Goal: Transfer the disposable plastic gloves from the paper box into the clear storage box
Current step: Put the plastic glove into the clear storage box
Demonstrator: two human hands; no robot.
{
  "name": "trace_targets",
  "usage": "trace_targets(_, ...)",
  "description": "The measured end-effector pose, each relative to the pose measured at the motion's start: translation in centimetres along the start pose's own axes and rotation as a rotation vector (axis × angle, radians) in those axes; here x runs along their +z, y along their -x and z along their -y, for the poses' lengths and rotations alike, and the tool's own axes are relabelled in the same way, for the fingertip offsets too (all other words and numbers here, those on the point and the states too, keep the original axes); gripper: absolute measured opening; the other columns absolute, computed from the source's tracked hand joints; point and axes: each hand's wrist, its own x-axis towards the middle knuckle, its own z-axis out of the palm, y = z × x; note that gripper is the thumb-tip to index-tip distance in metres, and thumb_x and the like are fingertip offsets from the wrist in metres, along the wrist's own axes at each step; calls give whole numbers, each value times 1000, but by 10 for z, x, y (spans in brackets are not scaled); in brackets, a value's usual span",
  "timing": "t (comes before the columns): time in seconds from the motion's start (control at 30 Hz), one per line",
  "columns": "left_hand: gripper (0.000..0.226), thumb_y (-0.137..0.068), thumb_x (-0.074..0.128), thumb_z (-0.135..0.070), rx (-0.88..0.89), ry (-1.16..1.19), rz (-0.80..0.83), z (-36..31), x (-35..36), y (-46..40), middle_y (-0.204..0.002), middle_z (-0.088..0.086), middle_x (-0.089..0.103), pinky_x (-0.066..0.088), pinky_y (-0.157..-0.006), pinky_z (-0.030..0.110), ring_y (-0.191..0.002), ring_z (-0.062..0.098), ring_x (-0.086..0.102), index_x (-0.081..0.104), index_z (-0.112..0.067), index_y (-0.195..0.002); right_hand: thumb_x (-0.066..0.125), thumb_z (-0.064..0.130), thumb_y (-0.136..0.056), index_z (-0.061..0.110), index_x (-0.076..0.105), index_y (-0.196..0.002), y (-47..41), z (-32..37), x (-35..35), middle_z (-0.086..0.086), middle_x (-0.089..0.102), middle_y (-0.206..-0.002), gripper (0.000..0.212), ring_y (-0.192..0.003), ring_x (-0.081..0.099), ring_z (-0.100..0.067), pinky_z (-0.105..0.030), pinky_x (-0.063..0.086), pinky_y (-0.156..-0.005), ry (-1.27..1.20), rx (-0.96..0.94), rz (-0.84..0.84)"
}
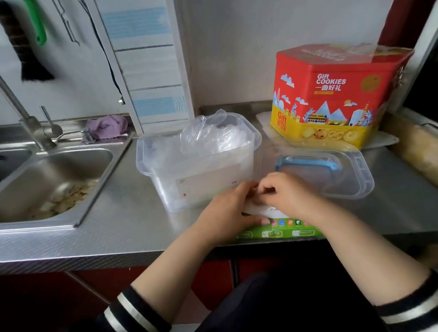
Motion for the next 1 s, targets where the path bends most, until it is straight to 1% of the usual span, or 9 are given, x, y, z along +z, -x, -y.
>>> trace_targets(0.1,77,-72,81,-45,-15,21,-28,6,5,0,-126,-5,60,46,-95,34,-115,14,56,45,-24,-137,71,31,-84,27,71,-77,5,-3,1,8,64,-81,7,-77,60,-14,-40,50,-76,-99,-46,-98)
trace_targets(0.23,80,-72,82,-44,-22,-10,-40,5,7,-2,-123,-3,59,38,-84,19,-112,14,55,42,-23,-137,69,36,-84,26,73,-80,6,-6,-4,3,69,-75,12,-75,63,-20,-42,53,-74,-223,-6,-219)
trace_targets(0.3,81,-72,82,-43,-40,-1,-44,5,8,-2,-127,-4,57,36,-86,17,-115,12,53,41,-22,-139,68,37,-86,24,73,-82,5,-7,-7,1,69,-74,14,-73,62,-20,-41,52,-73,-243,2,-236)
trace_targets(0.47,80,-70,82,-46,-50,0,-43,6,9,-3,-126,-5,58,41,-90,24,-115,13,54,43,-23,-136,64,37,-89,23,73,-81,9,-2,-17,-1,68,-72,18,-69,61,-17,-34,48,-68,-228,22,-277)
trace_targets(0.6,70,-70,82,-47,-70,-32,-41,7,10,-3,-126,-6,59,41,-92,28,-116,15,54,48,-18,-125,64,28,-91,13,73,-82,11,13,-44,1,65,-67,20,-57,51,2,-19,41,-61,-415,-54,-527)
trace_targets(0.67,69,-71,82,-46,-63,-3,-33,8,10,-3,-130,-11,57,41,-97,27,-120,11,53,47,-21,-126,66,27,-90,22,72,-78,10,16,-64,-1,68,-69,15,-63,56,-2,-24,48,-67,-546,-90,-643)
trace_targets(0.77,68,-71,82,-45,-27,55,-19,6,4,-2,-126,-20,58,45,-99,31,-120,4,53,44,-32,-127,69,33,-88,29,72,-69,9,17,-81,-18,69,-75,19,-68,58,-20,-41,51,-70,-660,-104,-707)
trace_targets(0.9,57,-69,81,-47,50,184,-211,-6,-13,0,-112,-21,62,47,-95,24,-107,-2,57,55,-32,-117,69,36,-87,21,73,-70,11,19,-89,-22,67,-74,22,-66,51,-16,-34,43,-68,-698,-127,-759)
trace_targets(1.0,45,-64,73,-65,123,269,-380,-28,-35,0,-94,-14,65,44,-74,14,-85,-1,58,57,-39,-97,67,40,-87,17,72,-74,15,23,-95,-26,62,-72,27,-63,50,-19,-39,44,-65,-695,-173,-816)
